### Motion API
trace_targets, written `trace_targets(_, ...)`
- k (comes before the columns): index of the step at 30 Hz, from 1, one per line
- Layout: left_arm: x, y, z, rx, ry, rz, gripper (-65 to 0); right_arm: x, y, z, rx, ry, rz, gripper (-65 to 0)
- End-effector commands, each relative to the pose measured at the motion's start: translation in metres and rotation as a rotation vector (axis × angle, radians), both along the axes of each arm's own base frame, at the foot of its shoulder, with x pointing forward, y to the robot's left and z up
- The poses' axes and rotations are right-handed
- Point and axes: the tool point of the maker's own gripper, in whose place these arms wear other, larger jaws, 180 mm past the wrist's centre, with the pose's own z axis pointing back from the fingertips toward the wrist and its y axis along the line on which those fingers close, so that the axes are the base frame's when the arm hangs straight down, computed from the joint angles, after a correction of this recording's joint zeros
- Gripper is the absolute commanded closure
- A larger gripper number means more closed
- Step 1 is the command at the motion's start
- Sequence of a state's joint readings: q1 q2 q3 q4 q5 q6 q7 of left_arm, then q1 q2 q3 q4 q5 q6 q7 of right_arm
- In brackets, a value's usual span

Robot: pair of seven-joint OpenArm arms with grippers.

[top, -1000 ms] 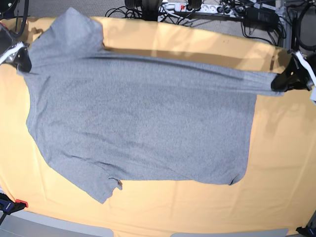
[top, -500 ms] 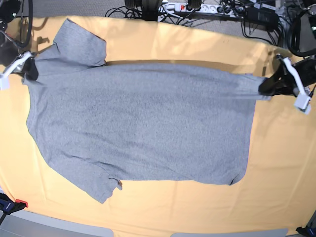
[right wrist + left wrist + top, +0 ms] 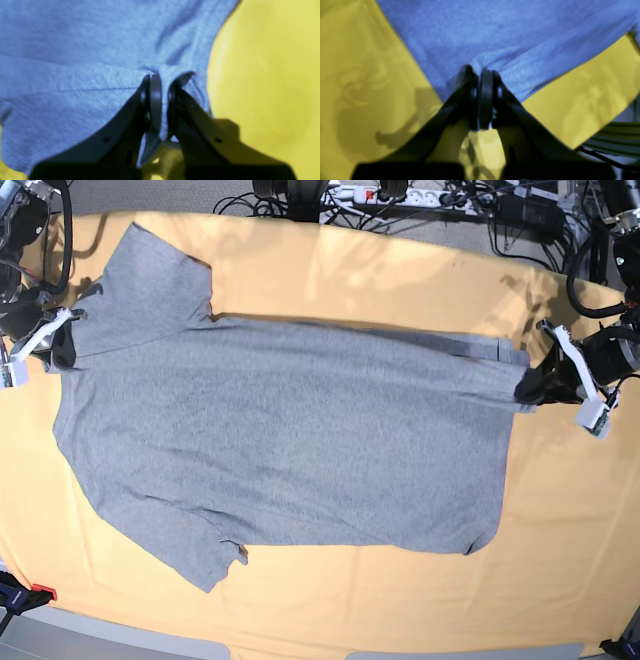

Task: Layout the t-shirt on the table in an organized manner, then fold the t-shirt properly
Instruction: 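Fold the held shoulder edge over toward the hem with both grippers, then open both grippers and release the folded shirt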

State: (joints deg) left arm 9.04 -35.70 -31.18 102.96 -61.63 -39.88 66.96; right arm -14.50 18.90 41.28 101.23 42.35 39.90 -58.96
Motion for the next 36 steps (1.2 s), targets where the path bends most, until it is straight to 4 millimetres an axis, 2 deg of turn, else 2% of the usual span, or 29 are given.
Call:
trace_targets(1, 0.006, 0.001, 0.015, -0.006, -0.054, -0.006, 0.0, 0.010, -0.003, 0.017, -0.013, -0.068, 0.008, 0.0)
trace_targets(7, 0.008, 0.006, 0.012, 0.030, -0.055, 0.008, 0.0, 0.012, -0.008, 0.018, -0.045, -0.075, -0.002, 0.0)
trace_targets(20, 0.012, 0.004, 0.018, 0.006, -0.089, 0.012, 0.0, 0.022, -0.010, 0.027, -0.047, -0.121, -0.010, 0.0)
trace_targets(21, 0.012, 0.004, 0.018, 0.005, -0.089, 0.012, -4.5, 0.024, -0.010, 0.029, -0.047, -0.126, -0.011, -2.5)
trace_targets(25, 0.012, 0.007, 0.020, 0.021, -0.089, 0.009, -39.7, 0.034, -0.019, 0.039, -0.042, -0.150, -0.070, -31.2)
trace_targets(26, 0.012, 0.009, 0.021, 0.029, -0.089, 0.008, -44.9, 0.035, -0.022, 0.041, -0.047, -0.148, -0.076, -34.8)
trace_targets(27, 0.012, 0.010, 0.021, 0.038, -0.088, 0.007, -47.8, 0.036, -0.025, 0.044, -0.055, -0.145, -0.077, -35.4)
trace_targets(31, 0.015, 0.020, 0.018, 0.069, -0.070, 0.053, -48.1, 0.032, -0.023, 0.057, -0.040, -0.134, -0.038, -35.3)
trace_targets(36, 0.015, 0.020, 0.018, 0.069, -0.068, 0.056, -48.1, 0.003, -0.013, 0.057, 0.092, -0.108, -0.005, -35.3)
